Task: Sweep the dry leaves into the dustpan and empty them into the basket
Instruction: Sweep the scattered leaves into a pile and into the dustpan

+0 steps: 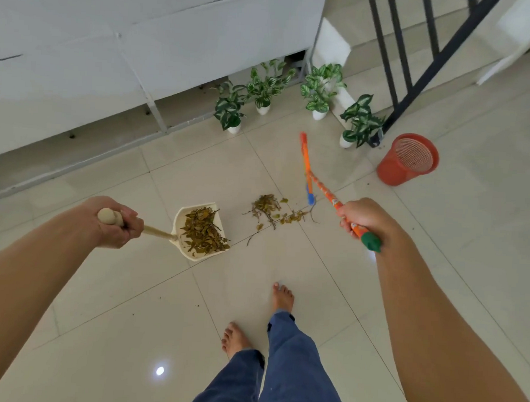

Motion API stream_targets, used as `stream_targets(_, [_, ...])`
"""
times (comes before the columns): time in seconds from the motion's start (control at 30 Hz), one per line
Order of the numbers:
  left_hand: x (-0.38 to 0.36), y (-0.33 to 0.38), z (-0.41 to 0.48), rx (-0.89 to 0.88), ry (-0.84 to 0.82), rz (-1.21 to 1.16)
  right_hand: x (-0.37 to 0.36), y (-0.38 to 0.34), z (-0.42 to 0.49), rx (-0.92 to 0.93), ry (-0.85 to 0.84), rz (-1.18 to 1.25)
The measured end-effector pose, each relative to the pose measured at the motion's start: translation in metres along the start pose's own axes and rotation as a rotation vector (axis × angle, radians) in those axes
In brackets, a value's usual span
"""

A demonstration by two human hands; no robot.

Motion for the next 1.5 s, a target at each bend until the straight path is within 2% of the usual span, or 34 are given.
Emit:
stream_targets(0.07, [-0.002, 0.004, 0.006, -0.080, -0.003, 0.075, 0.004, 0.001, 0.004, 0.024, 0.117, -0.204])
stream_targets(0.13, [-0.010, -0.003, 0.010, -0.052, -0.064, 0.001, -0.004, 0.003, 0.008, 0.014, 0.137, -0.310])
stream_targets(0.2, [-0.015, -0.002, 0.010, -0.058, -0.123, 0.036, -0.017, 0.005, 0.012, 0.002, 0.082, -0.336])
stream_targets(0.37, [-0.024, 0.022, 0.003, -0.292, -0.181, 0.310, -0.049, 0.014, 0.013, 0.005, -0.118, -0.417])
stream_targets(0.6, [-0.038, 0.017, -0.001, -0.410, -0.333, 0.377, -0.085, -0.004, -0.011, 0.081, -0.155, -0.679])
stream_targets(0.7, [-0.040, 0.018, -0.007, -0.501, -0.368, 0.578, -0.089, -0.004, -0.024, 0.107, -0.178, -0.763])
stream_targets(0.87, [-0.029, -0.007, -0.008, -0.400, -0.391, 0.522, -0.080, 0.007, -0.041, 0.088, -0.205, -0.701])
stream_targets(1.1, [-0.025, 0.000, -0.004, -0.443, -0.334, 0.865, -0.098, -0.012, -0.026, 0.053, -0.109, -0.739])
stream_targets(1.23, [-0.024, -0.004, 0.003, -0.391, -0.338, 0.777, -0.135, -0.030, -0.019, 0.129, -0.123, -0.886])
stream_targets(1.37, [-0.024, -0.005, 0.007, -0.379, -0.322, 0.864, -0.160, -0.030, -0.037, 0.204, -0.191, -1.033])
stream_targets(1.5, [-0.024, -0.003, 0.008, -0.388, -0.339, 0.865, -0.153, -0.023, -0.059, 0.227, -0.230, -1.048])
Point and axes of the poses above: each hand's wrist, its own z-axis towards the middle knuckle, its own x-axis out of the back of the hand, y = z × x, the point moved 10 cm from there along z, towards the middle knuckle, and after that the axes turned 15 degrees about -z, right-handed, at the moved point
